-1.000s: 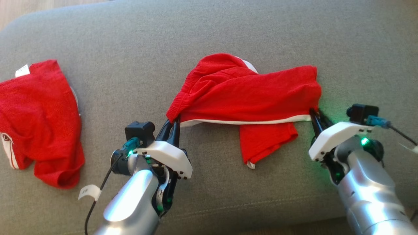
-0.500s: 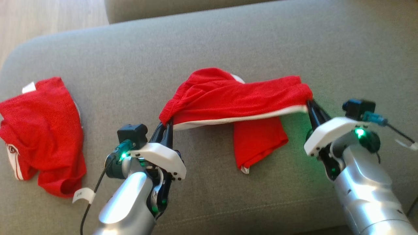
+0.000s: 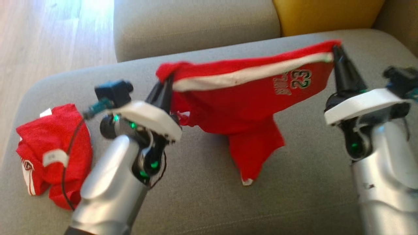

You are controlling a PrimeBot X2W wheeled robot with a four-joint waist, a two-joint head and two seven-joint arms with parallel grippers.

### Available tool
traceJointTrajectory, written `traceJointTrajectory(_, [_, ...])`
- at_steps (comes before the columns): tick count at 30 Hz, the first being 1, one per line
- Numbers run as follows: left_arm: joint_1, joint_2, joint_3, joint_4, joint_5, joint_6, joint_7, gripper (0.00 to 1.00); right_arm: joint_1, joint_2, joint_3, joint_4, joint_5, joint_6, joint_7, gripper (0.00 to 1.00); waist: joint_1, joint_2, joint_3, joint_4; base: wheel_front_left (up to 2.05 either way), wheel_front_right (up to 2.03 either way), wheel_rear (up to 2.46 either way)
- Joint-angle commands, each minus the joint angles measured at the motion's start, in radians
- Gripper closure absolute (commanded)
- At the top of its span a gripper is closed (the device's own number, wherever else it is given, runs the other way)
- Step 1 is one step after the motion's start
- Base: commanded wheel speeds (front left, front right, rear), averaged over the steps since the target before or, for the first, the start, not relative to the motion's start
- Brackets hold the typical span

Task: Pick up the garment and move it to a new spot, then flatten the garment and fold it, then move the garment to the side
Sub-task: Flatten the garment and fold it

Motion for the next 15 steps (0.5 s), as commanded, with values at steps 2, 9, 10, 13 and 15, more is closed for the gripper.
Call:
traceJointTrajectory(2, [-0.074, 0.026, 0.052, -0.077, -0.020, 0.004, 0.026, 1.00, -0.015, 0.012, 0.009, -0.107, 0.021, 0.000, 0.020, 1.00, 0.0001, 0.0000, -0.010, 0.003, 0.00, 0.00, 0.00])
traceJointTrajectory(9, [-0.112, 0.019, 0.122, -0.243, -0.119, 0.053, 0.116, 1.00, 0.012, 0.012, -0.039, -0.338, 0.125, 0.000, 0.072, 1.00, 0.0001, 0.0000, -0.025, 0.008, 0.00, 0.00, 0.00])
traceJointTrajectory(10, [-0.112, 0.018, 0.130, -0.262, -0.131, 0.063, 0.126, 1.00, 0.020, 0.012, -0.045, -0.356, 0.139, 0.000, 0.075, 1.00, 0.0001, 0.0000, -0.026, 0.009, 0.00, 0.00, 0.00])
traceJointTrajectory(13, [-0.099, 0.015, 0.146, -0.308, -0.165, 0.091, 0.162, 1.00, 0.053, 0.012, -0.056, -0.384, 0.181, 0.000, 0.089, 1.00, 0.0001, 0.0000, -0.029, 0.011, 0.00, 0.00, 0.00])
traceJointTrajectory(15, [-0.088, 0.018, 0.148, -0.330, -0.178, 0.109, 0.189, 1.00, 0.072, 0.012, -0.057, -0.394, 0.202, 0.000, 0.101, 1.00, 0.0001, 0.0000, -0.024, 0.013, 0.00, 0.00, 0.00])
